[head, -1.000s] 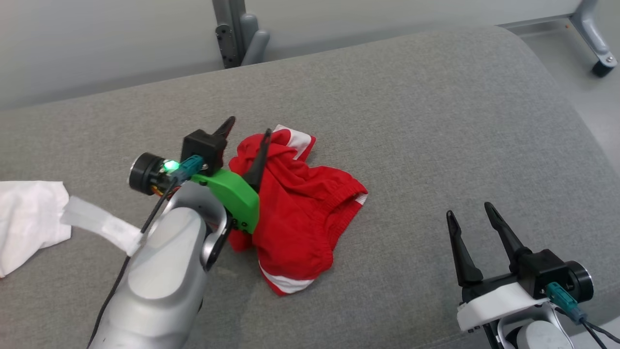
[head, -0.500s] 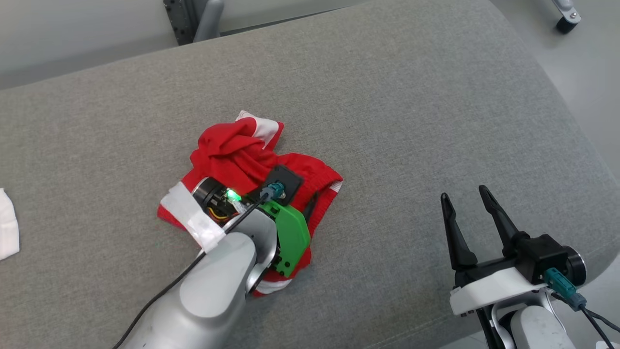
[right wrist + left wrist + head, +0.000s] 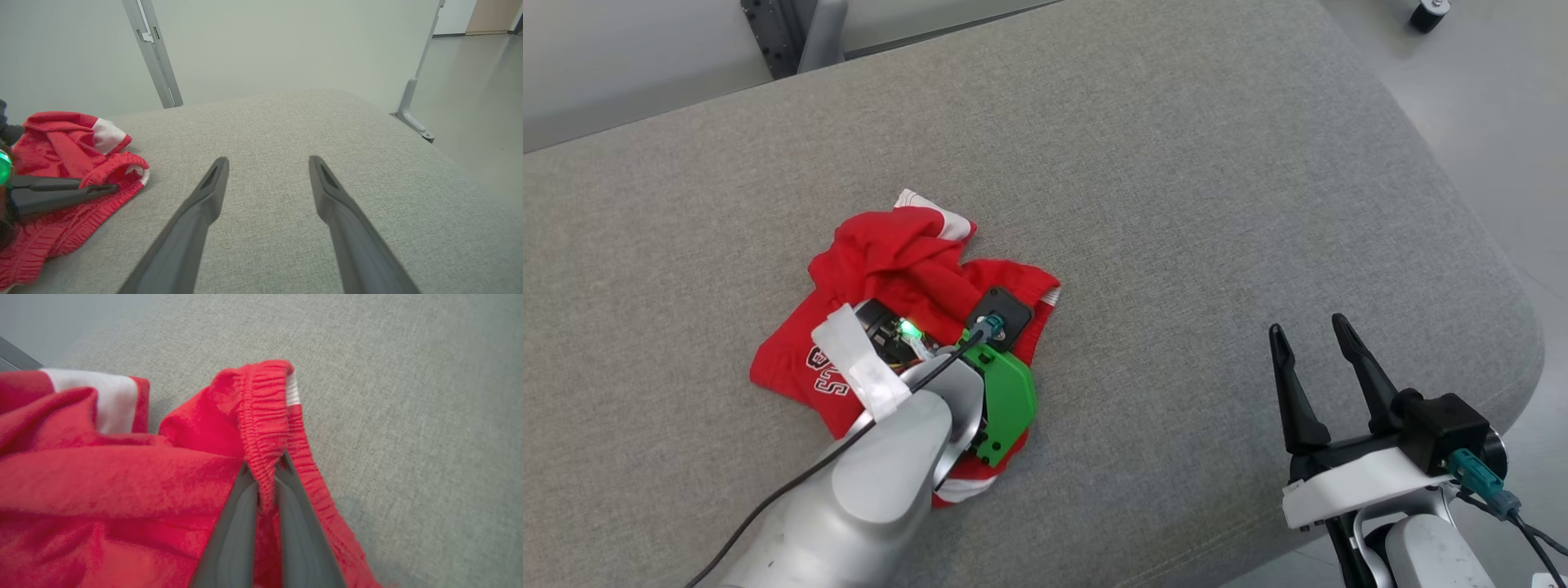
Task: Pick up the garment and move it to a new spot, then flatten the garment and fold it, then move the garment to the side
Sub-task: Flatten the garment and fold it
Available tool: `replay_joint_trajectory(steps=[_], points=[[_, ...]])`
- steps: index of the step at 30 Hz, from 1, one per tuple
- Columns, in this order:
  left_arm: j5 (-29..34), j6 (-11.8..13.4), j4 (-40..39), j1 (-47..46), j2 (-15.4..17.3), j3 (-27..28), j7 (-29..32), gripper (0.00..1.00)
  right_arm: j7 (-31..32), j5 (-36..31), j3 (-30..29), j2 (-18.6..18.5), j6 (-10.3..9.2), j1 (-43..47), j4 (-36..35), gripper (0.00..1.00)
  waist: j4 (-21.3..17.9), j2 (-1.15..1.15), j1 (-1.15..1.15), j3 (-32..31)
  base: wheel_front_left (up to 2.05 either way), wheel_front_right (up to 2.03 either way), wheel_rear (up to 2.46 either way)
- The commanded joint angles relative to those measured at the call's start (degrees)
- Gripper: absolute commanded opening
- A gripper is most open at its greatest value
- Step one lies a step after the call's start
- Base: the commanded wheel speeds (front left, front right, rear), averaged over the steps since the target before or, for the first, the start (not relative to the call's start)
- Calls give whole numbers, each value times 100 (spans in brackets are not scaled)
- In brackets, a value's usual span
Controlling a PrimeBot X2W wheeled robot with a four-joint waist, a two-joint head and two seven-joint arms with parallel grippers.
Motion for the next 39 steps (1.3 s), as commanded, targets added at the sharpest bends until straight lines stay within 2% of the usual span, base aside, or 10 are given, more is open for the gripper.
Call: replay_joint_trajectory(steps=[1, 12, 17, 22, 28, 32, 36, 37, 38, 39], points=[[-3, -43, -79, -184, 52, 2, -167, 0, -18, 41, -16, -5, -2, -24, 19, 100, -26, 18, 0, -52, 0, 0, 0], [-405, -264, -1565, -924, -27, -109, -1700, 0, -18, 91, 17, -7, -2, 83, 97, 100, -219, 18, 0, -349, 0, 0, 0], [-724, -317, -2325, -1229, -33, -268, -2044, 0, -18, 53, -35, -7, -2, 106, 108, 100, -251, 18, 0, -439, 0, 0, 0], [-1440, -317, -3098, -1070, -18, -327, -2149, 0, -18, 16, -53, -6, -2, 124, 98, 100, -178, 18, 0, -477, 0, 0, 0], [-2242, -314, -3472, -16, 599, -676, -2144, 0, -18, 34, -56, -8, -2, 145, 165, 100, 63, 18, 0, -432, 0, 0, 0], [-2367, -315, -3533, 672, 1243, -1110, -2144, 0, -18, -21, -82, -7, -2, 183, 234, 100, 311, 18, 0, -397, 0, 0, 0], [-2312, -315, -3588, 1087, 1603, -1226, -2146, 0, -18, -114, -145, -8, -2, 212, 316, 100, 633, 18, 0, -370, 0, 0, 0], [-2249, -315, -3618, 1147, 1660, -1206, -2146, 8, -18, -138, -160, -9, -2, 226, 331, 100, 715, 18, 0, -370, 0, 0, 0], [-2226, -315, -3628, 1224, 1703, -1196, -2146, 23, -18, -147, -183, -10, -2, 237, 345, 100, 801, 18, 0, -374, 0, 0, 0], [-2196, -315, -3635, 1288, 1743, -1168, -2145, 32, -18, -173, -190, -10, -2, 243, 359, 100, 881, 18, 0, -381, 0, 0, 0]])
